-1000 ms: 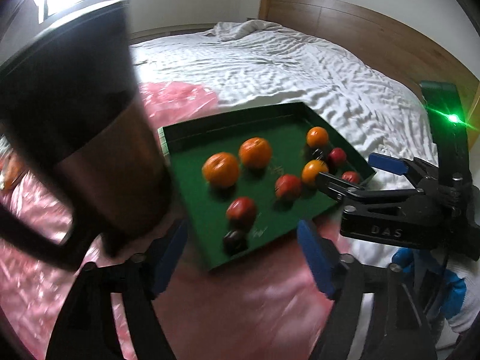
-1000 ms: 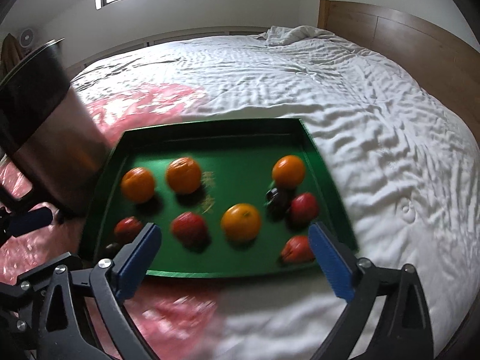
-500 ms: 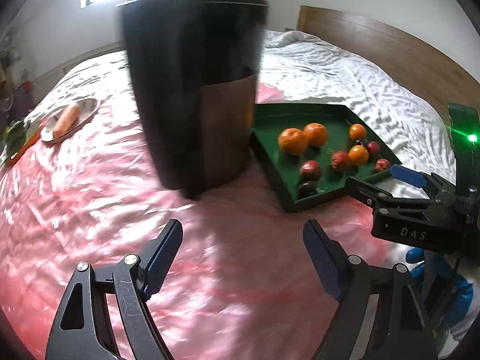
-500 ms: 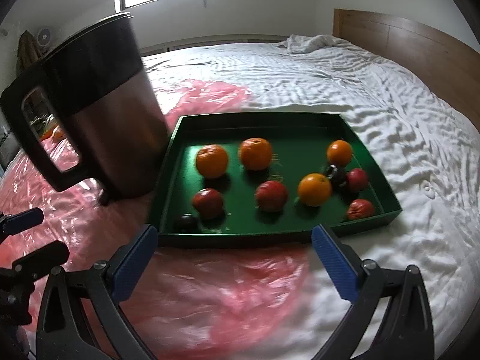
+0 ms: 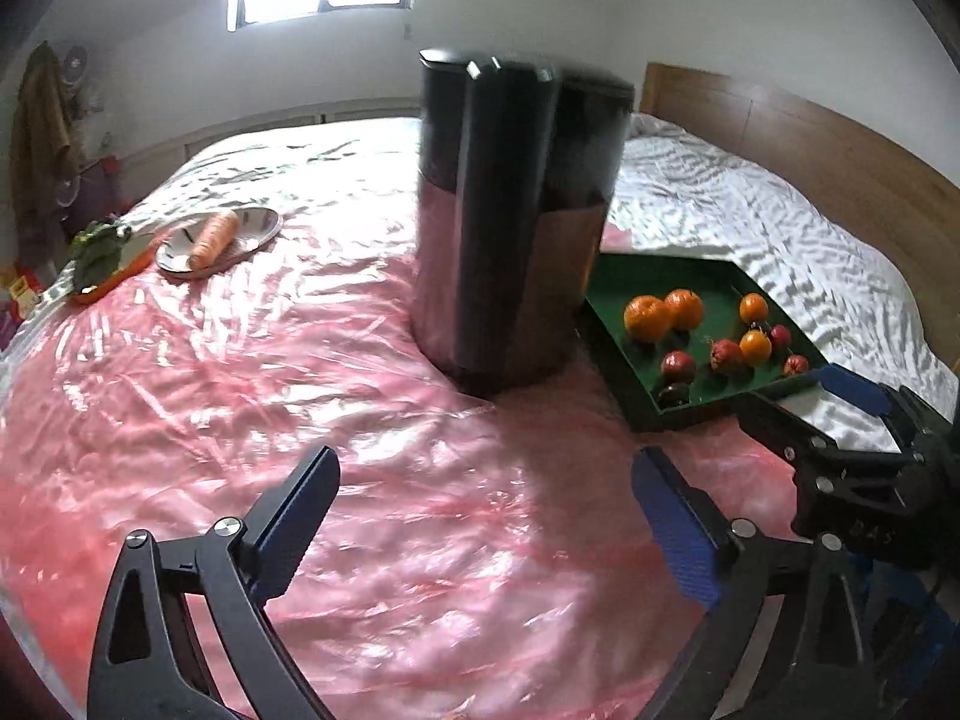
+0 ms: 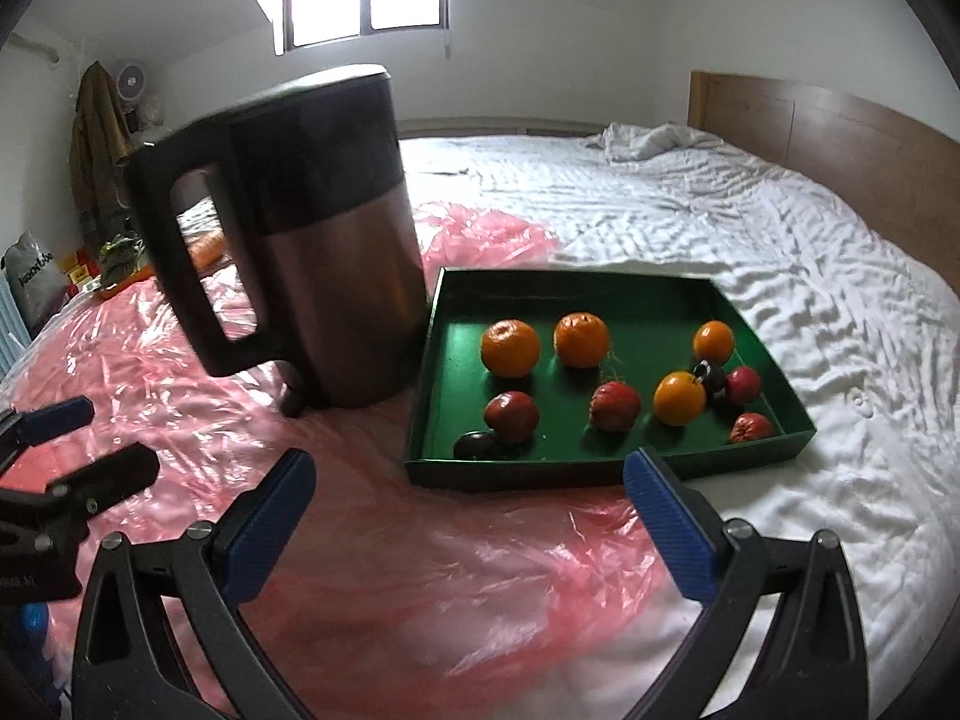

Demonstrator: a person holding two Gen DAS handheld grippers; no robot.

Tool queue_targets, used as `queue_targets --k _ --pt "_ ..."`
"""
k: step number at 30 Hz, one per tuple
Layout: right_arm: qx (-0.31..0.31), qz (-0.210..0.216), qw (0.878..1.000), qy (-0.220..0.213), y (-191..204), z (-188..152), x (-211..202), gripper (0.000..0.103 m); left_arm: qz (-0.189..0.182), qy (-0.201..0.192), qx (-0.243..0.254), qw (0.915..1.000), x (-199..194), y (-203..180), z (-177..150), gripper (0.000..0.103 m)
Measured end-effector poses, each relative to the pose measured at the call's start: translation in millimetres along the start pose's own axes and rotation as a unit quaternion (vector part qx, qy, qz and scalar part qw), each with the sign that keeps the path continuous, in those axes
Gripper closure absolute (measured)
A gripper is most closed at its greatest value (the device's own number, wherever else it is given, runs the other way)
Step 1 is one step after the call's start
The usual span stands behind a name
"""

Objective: Organize fruits

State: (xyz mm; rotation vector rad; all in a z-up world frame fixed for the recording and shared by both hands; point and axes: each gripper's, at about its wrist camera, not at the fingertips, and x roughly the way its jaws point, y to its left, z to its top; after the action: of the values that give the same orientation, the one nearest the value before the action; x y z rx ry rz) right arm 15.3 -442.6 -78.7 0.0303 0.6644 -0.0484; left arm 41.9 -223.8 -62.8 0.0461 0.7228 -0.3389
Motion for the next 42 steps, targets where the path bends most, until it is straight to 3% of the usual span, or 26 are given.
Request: queue_targets --k 12,42 --pt "0.012 0.000 1.000 -0.002 6.4 -4.0 -27.6 0.000 0.025 -0.011 0.012 0.9996 -39.7 -1.7 -3.9 0.004" --pt "0.013 -0.012 1.000 -0.005 2.1 5.7 -26.7 0.000 0.049 -0.026 0.006 0.9984 -43.1 9.1 7.5 0.002"
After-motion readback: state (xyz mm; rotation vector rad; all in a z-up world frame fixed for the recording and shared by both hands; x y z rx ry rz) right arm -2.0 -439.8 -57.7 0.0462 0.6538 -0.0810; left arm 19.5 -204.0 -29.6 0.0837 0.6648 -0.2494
